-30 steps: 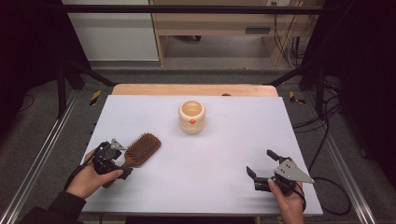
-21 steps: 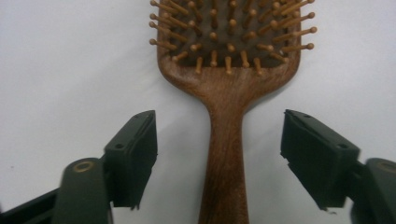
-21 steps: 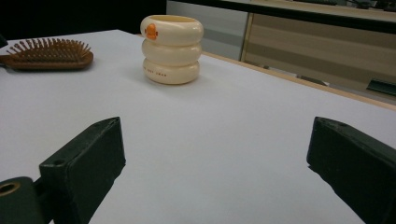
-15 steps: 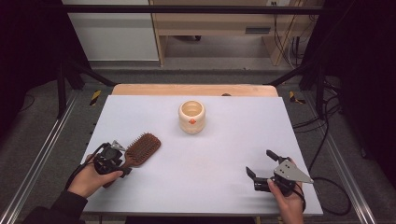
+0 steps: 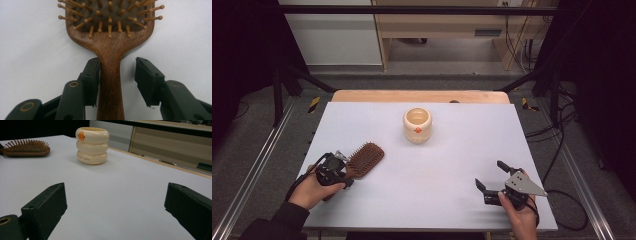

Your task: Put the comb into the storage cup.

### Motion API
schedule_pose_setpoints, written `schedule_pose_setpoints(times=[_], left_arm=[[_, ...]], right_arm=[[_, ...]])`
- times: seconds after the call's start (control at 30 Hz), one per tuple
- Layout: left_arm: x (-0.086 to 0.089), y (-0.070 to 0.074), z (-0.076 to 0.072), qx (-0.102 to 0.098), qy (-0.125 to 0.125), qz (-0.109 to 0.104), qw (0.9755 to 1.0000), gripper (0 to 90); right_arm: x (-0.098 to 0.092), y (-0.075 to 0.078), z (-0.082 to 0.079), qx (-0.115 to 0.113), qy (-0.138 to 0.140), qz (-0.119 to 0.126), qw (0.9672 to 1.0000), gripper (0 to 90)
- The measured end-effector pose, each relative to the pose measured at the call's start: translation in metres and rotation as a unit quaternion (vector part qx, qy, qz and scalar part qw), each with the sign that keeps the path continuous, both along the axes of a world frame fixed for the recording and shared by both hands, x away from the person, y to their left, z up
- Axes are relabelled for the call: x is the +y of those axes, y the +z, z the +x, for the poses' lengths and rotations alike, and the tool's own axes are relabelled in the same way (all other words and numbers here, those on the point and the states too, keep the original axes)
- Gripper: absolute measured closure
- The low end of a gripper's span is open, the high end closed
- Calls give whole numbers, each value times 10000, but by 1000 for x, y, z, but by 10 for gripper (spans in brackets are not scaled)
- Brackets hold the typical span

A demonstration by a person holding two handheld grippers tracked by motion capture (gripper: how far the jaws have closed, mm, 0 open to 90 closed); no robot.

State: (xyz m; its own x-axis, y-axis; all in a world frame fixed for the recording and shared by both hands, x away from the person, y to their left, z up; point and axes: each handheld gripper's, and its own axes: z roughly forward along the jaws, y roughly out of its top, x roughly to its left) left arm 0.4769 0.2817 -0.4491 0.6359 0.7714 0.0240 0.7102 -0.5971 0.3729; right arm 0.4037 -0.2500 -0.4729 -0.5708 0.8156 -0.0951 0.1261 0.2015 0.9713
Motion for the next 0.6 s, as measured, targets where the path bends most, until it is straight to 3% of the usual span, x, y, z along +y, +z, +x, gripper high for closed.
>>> schedule_pose_setpoints(times=[0.27,0.4,0.6], left_arm=[[-1,0,3,94,16,46,9999,583],[1,1,4,84,28,27,10000,688],[-1,1,6,120,10,124,9998,712]], right_arm=[[0,0,0,6,5,3,10000,43],[0,0,0,11,23,10,10000,43],[2,0,0,19,73,-16,10000,43]])
